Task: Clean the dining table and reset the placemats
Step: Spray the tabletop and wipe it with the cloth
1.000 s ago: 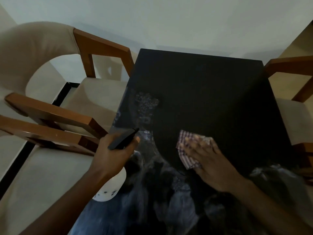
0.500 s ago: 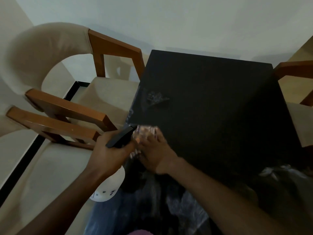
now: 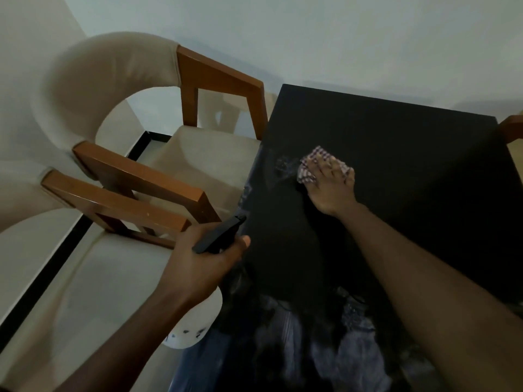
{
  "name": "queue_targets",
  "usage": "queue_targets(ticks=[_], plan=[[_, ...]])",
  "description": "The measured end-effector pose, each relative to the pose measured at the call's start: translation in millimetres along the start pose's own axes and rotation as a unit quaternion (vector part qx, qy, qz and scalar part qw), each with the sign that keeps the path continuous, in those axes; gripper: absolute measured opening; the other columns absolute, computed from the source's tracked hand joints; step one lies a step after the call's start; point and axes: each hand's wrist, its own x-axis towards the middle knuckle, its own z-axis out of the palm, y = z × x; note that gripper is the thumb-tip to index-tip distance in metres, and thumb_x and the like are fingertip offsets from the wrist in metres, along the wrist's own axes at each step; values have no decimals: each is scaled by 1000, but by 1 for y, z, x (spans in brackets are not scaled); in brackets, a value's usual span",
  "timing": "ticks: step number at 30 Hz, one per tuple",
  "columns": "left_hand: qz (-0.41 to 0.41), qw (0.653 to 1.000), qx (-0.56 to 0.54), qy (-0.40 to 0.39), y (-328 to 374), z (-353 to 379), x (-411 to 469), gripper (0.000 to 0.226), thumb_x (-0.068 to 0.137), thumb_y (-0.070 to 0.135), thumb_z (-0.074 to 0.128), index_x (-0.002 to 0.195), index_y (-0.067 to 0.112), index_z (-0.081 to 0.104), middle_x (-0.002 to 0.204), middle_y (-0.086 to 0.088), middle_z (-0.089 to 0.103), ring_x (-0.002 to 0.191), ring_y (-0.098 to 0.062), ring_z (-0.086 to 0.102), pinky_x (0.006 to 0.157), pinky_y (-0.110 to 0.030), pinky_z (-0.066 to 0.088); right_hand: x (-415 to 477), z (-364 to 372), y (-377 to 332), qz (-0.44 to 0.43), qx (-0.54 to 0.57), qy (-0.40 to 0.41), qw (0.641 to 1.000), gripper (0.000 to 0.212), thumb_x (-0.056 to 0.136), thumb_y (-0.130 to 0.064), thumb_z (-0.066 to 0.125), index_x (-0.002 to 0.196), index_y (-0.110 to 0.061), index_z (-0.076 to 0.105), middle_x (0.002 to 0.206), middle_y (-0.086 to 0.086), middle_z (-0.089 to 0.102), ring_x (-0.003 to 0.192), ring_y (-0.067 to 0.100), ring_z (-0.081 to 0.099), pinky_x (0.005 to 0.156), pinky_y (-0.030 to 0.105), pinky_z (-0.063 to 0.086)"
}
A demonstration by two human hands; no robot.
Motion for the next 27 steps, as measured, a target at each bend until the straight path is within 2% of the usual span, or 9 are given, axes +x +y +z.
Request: queue_targets(ticks=[3, 7, 10, 13, 15, 18, 22, 25, 27], plan=[[-6, 1000, -1, -6, -5, 1, 1, 21, 99, 28, 69, 87, 11, 69, 73, -10, 66, 49, -11, 58, 47, -19, 48, 16, 9, -54, -67, -18, 9, 998, 62, 107, -51, 20, 166, -39, 5, 175, -7, -8, 161, 22, -11, 125, 62, -9], [-20, 1000, -2, 8, -8, 2, 5, 27, 98, 29, 70, 86, 6, 68, 67, -14, 63, 45, -16, 53, 46, -21, 43, -44, 33, -112, -227, -72, -36, 971, 65, 106, -47, 13, 167, -31, 1, 176, -1, -6, 161, 26, -11, 125, 64, -9], [-39, 999, -21, 14, -7, 0, 8, 17, 99, 24, 70, 85, 15, 70, 61, 4, 67, 45, -5, 58, 45, -18, 46, -123, 52, -111, -371, -65, -63, 924, 66, 105, -47, 31, 165, -29, 10, 175, 2, 5, 162, 26, -9, 126, 63, -5], [-53, 998, -31, 20, -10, -6, 14, 23, 100, 27, 70, 83, 12, 68, 58, 5, 64, 45, -5, 57, 46, -20, 45, -162, 60, -74, -455, -84, -97, 881, 68, 103, -43, 40, 165, -39, 12, 176, -8, 2, 161, 18, -15, 127, 57, -9], [-60, 997, -35, 28, -11, -8, 17, 27, 100, 26, 70, 80, 7, 67, 56, 1, 63, 43, -5, 55, 44, -19, 44, -147, 53, -53, -446, -98, -91, 885, 70, 101, -40, 40, 165, -42, 12, 175, -11, 2, 161, 18, -13, 127, 54, -8], [-60, 997, -33, 32, -11, -8, 19, 29, 98, 30, 70, 84, 5, 68, 68, -13, 66, 44, -7, 53, 44, -19, 44, -88, 33, -36, -363, -117, -44, 923, 66, 103, -41, 33, 166, -39, 12, 176, -6, 7, 162, 21, -1, 128, 56, 0], [-58, 998, -19, 16, -18, -8, 17, 27, 98, 34, 69, 86, 10, 69, 73, -13, 66, 48, -14, 55, 47, -22, 44, 22, 1, -49, -214, -74, -25, 974, 61, 109, -47, 21, 166, -40, 1, 176, -4, -4, 161, 22, -10, 127, 61, -7], [-46, 999, -20, 0, -22, -10, 12, 24, 99, 33, 67, 86, 14, 70, 72, -10, 66, 47, -9, 55, 45, -19, 45, 80, -5, -86, -134, -41, -33, 990, 60, 110, -51, 20, 166, -39, 2, 176, -6, -9, 161, 23, -14, 124, 60, -12], [-34, 999, -7, 6, -26, -12, 12, 23, 100, 32, 67, 86, 14, 70, 72, -10, 67, 47, -9, 55, 45, -20, 45, 86, -1, -108, -124, -39, -33, 991, 61, 109, -53, 20, 167, -38, 6, 176, -6, -9, 161, 23, -14, 123, 60, -13]])
